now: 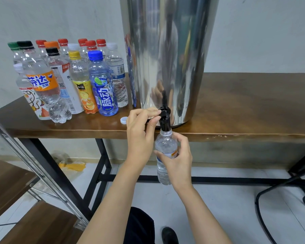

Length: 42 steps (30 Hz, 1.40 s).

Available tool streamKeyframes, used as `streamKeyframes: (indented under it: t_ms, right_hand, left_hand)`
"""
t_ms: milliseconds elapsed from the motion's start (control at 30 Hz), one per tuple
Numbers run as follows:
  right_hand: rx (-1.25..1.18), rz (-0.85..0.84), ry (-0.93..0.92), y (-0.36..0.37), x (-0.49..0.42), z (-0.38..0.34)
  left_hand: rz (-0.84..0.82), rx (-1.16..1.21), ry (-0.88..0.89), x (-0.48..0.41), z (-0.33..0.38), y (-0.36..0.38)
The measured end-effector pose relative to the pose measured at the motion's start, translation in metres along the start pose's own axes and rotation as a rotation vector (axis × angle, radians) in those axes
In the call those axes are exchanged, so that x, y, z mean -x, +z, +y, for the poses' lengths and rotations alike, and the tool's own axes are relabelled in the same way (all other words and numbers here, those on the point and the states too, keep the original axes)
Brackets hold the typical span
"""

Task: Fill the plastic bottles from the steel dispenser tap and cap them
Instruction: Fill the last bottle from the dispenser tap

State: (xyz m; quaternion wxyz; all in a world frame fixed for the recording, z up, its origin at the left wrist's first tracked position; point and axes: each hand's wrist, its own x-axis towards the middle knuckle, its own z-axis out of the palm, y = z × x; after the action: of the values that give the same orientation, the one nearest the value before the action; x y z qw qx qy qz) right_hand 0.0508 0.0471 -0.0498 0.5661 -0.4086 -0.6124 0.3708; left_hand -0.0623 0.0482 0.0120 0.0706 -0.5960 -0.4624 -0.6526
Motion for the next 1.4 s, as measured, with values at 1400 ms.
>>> streamKeyframes:
  t_ms: [1400]
  right_hand:
    - [-0.004, 0.029, 0.006, -0.005, 0.003, 0.006]
  left_hand:
    - [-0.143, -0.142, -0.001, 0.000, 0.000, -0.019]
